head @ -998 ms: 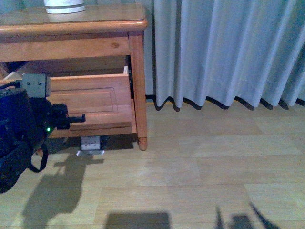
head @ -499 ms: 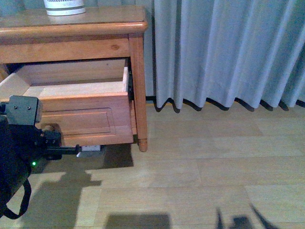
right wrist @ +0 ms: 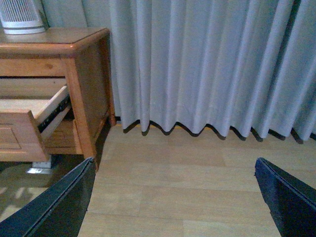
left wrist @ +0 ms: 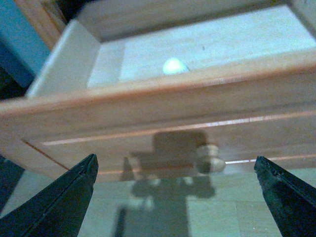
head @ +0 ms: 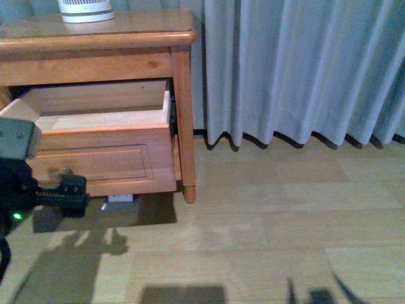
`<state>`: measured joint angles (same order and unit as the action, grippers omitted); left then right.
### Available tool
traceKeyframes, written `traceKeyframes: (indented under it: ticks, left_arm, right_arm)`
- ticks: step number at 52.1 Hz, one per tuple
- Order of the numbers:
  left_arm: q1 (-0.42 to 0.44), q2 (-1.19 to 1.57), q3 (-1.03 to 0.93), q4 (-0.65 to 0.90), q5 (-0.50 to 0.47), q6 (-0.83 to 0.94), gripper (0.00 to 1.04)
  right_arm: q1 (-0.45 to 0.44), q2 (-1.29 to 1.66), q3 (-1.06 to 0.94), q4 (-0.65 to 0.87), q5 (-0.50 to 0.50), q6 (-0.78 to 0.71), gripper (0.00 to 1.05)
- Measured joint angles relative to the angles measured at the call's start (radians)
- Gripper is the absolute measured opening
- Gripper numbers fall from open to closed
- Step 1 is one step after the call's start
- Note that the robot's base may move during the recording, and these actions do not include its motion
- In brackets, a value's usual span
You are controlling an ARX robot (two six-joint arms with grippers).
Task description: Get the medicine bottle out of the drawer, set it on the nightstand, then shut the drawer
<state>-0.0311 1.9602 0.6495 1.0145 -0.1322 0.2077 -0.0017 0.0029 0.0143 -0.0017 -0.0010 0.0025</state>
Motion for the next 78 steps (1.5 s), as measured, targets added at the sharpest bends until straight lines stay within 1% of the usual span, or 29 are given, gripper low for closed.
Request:
traceKeyframes:
  ticks: [9, 12, 16, 21, 27, 34, 39, 42, 43, 44, 48, 50, 52, 54, 56, 58, 62, 64, 65, 68, 69, 73, 78]
  left_arm:
    - [0.049, -0.363, -0.077, -0.204, 0.001, 0.042, 0.98]
    - [0.058, -0.505, -0.098, -0.3, -0.025, 0.042, 0.98]
    - [0.057, -0.698, -0.143, -0.398, -0.054, 0.048, 0.98]
    - [0.032, -0.932, -0.196, -0.543, -0.092, 0.042, 0.98]
    - [-0.031, -1.186, -0.259, -0.708, -0.172, 0.004, 0.98]
    - [-0.165, -1.472, -0.331, -0.932, -0.313, -0.045, 0.98]
    - [-0.243, -1.608, -0.371, -1.025, -0.392, -0.068, 0.98]
    - [-0.266, -1.67, -0.397, -1.058, -0.414, -0.08, 0.98]
    - [-0.257, -1.695, -0.411, -1.055, -0.364, -0.095, 0.95]
    - [-0.248, -1.708, -0.419, -1.051, -0.333, -0.104, 0.93]
    - [-0.175, -1.812, -0.493, -1.031, -0.121, -0.157, 0.79]
    - [-0.144, -1.841, -0.517, -1.028, -0.055, -0.169, 0.74]
    - [-0.076, -1.87, -0.545, -1.028, 0.047, -0.178, 0.67]
    - [-0.019, -1.881, -0.565, -1.028, 0.103, -0.184, 0.6]
    - [0.01, -1.885, -0.575, -1.028, 0.108, -0.189, 0.53]
    - [0.018, -1.89, -0.579, -1.028, 0.116, -0.194, 0.47]
    - [0.024, -1.904, -0.587, -1.027, 0.129, -0.198, 0.26]
    - [0.025, -1.908, -0.59, -1.027, 0.129, -0.199, 0.17]
    - [0.025, -1.908, -0.59, -1.027, 0.129, -0.198, 0.15]
    - [0.025, -1.911, -0.592, -1.027, 0.129, -0.199, 0.05]
    - [0.025, -1.913, -0.594, -1.026, 0.129, -0.201, 0.03]
    - [0.026, -1.95, -0.635, -1.019, 0.129, -0.203, 0.03]
    - [0.026, -1.954, -0.64, -1.019, 0.129, -0.203, 0.03]
  right_arm:
    - [0.0, 0.0, 0.0, 0.0, 0.0, 0.0, 0.98]
    - [0.0, 0.0, 0.0, 0.0, 0.0, 0.0, 0.98]
    - [0.0, 0.0, 0.0, 0.0, 0.0, 0.0, 0.98]
    - [0.0, 0.0, 0.0, 0.0, 0.0, 0.0, 0.98]
    - [0.0, 0.0, 0.0, 0.0, 0.0, 0.0, 0.98]
    - [0.0, 0.0, 0.0, 0.0, 0.0, 0.0, 0.98]
    - [0.0, 0.0, 0.0, 0.0, 0.0, 0.0, 0.98]
    - [0.0, 0.0, 0.0, 0.0, 0.0, 0.0, 0.98]
    - [0.0, 0.0, 0.0, 0.0, 0.0, 0.0, 0.98]
    - [0.0, 0.0, 0.0, 0.0, 0.0, 0.0, 0.98]
    - [0.0, 0.0, 0.0, 0.0, 0.0, 0.0, 0.98]
    - [0.0, 0.0, 0.0, 0.0, 0.0, 0.0, 0.98]
    - [0.0, 0.0, 0.0, 0.0, 0.0, 0.0, 0.98]
    - [0.0, 0.0, 0.0, 0.0, 0.0, 0.0, 0.98]
    - [0.0, 0.0, 0.0, 0.0, 0.0, 0.0, 0.98]
    - [0.0, 0.0, 0.0, 0.0, 0.0, 0.0, 0.98]
    - [0.0, 0.0, 0.0, 0.0, 0.0, 0.0, 0.98]
    - [0.0, 0.0, 0.0, 0.0, 0.0, 0.0, 0.98]
    - [0.0, 0.0, 0.0, 0.0, 0.0, 0.0, 0.98]
    - [0.0, 0.0, 0.0, 0.0, 0.0, 0.0, 0.98]
    - [0.0, 0.0, 0.0, 0.0, 0.0, 0.0, 0.98]
    - [0.0, 0.0, 0.0, 0.0, 0.0, 0.0, 0.98]
    - [0.0, 0.0, 0.0, 0.0, 0.0, 0.0, 0.98]
